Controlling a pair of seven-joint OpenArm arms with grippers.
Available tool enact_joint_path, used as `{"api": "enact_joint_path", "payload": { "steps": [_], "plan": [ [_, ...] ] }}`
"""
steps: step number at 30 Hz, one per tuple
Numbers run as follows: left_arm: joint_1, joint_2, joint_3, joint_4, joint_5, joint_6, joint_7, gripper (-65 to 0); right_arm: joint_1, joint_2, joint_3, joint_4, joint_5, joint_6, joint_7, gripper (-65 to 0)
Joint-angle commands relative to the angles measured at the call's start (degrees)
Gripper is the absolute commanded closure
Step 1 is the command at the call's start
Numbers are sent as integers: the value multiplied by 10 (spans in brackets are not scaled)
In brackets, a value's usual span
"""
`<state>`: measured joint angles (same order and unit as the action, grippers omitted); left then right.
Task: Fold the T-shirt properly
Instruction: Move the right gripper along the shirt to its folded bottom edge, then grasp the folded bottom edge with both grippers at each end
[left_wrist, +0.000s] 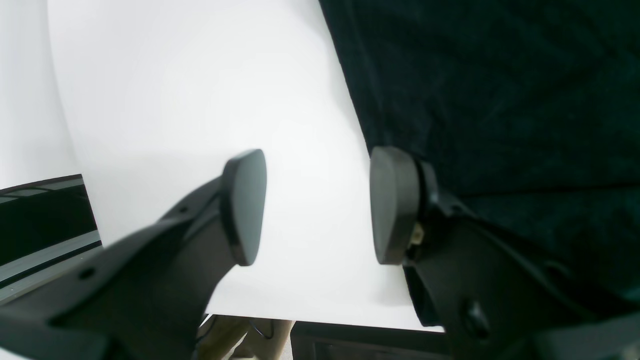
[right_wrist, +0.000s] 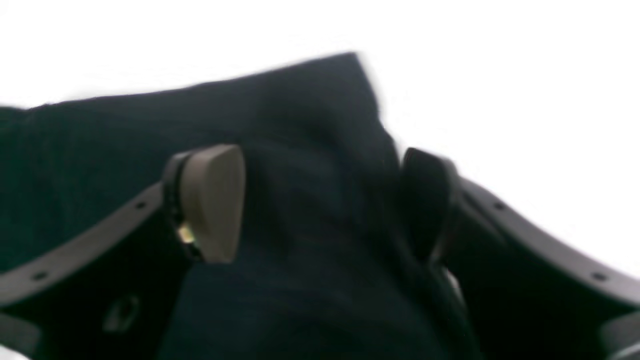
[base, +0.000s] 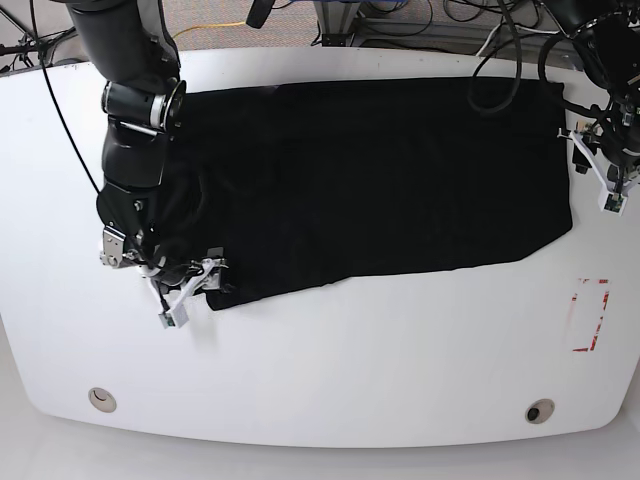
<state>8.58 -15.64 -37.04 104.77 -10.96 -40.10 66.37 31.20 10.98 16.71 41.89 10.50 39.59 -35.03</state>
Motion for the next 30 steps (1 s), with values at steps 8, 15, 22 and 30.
{"api": "enact_joint_path", "payload": {
  "steps": [8,15,22,30],
  "plan": [
    [-62,-17,-7,-13,2,1,-9,-385,15,-7,-5,8,4,4,2,-298],
    [-151,-26,-41,-118,1,1,-9,-471,17,-5,-7,8,1,4,2,-30],
    [-226,-27,-40,-237,0,14,-13,-471,17,-4,-7,8,0,4,2,-11],
    [-270,-12,-42,-326,1,32,-31,-471,15,-4,-7,8,0,4,2,-10]
  ]
}}
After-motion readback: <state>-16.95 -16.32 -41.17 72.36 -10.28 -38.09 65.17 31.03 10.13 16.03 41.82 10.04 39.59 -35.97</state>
